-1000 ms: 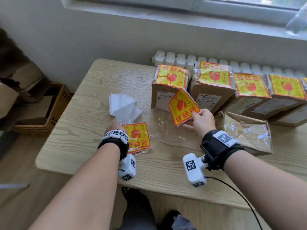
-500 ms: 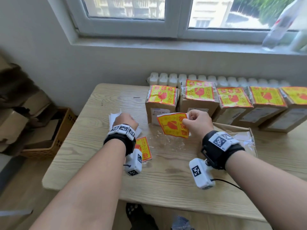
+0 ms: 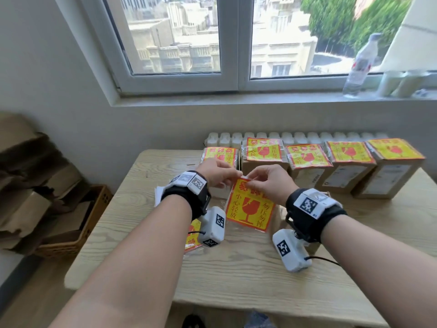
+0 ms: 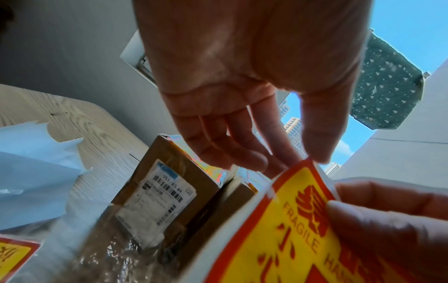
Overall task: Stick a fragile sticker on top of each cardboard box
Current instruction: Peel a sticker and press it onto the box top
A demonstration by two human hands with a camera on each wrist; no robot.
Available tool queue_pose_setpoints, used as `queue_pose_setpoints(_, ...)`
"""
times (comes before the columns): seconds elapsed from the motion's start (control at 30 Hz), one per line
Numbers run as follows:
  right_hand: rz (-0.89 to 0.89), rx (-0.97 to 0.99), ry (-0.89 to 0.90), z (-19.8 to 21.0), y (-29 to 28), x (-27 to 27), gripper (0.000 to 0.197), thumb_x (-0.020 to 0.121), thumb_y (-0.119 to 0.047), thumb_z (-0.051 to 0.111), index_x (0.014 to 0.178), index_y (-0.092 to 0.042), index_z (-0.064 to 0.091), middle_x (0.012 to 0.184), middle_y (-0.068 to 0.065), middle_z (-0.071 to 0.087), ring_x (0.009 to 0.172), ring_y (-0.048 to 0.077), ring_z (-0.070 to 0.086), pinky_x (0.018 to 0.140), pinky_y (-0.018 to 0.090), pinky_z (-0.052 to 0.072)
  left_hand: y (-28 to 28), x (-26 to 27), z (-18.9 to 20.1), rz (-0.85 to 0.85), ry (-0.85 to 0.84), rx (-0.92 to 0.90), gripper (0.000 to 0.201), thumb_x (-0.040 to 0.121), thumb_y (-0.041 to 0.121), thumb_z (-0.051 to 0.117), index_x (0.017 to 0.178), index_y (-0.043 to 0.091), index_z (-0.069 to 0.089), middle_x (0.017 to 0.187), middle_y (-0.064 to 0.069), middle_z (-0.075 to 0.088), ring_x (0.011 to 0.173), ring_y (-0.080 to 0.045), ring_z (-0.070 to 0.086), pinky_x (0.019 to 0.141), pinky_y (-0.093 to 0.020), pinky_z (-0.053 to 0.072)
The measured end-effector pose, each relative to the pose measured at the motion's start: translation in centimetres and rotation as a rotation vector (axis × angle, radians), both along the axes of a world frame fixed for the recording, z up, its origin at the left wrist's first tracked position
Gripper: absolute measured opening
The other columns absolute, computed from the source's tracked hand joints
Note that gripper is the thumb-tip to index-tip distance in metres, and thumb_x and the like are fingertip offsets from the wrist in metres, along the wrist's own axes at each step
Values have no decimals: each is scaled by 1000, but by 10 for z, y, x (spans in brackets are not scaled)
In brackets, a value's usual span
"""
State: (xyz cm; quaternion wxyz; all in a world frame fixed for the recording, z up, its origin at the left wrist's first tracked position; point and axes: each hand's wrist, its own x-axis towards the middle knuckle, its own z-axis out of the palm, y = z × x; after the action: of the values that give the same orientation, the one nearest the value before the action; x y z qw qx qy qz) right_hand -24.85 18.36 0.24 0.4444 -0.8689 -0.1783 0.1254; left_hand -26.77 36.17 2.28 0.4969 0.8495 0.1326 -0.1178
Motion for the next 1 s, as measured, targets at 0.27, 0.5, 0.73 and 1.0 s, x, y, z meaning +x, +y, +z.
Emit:
queue_pose_setpoints(0.27,-8,-9,-74,2,-10,-5,10,83,-20,72,87,-23,63,84,-3,69,79,11,67,74,31,58,-14,-9,6,41,87,-155,18,86,12,66,69,10,65,62,-2,65,45,-5,57,46,-16,50)
queue_pose_setpoints(0.5,12,-49,-191,6,-12,-12,25,79,-20,76,83,-30,54,87,-9,64,84,9,64,71,24,55,-22,-14,6,186,121,-305,8,84,5,57,77,4,59,56,-3,66,42,-10,61,47,-20,54)
queue_pose_setpoints(0.73,19,-28,-292,7,-13,-18,17,79,-19,76,90,-30,68,88,-11,66,82,6,63,74,26,57,-24,-19,5,156,204,-440,7,89,6,61,83,4,61,74,-9,63,52,-11,64,56,-21,57)
queue_pose_setpoints(1.0,2,-35,-313,6,-12,-23,16,81,-20,74,95,-26,73,92,-10,63,89,11,63,77,29,55,-22,-24,2,141,205,-460,10,90,12,62,87,3,65,71,-5,62,51,-8,60,51,-15,52)
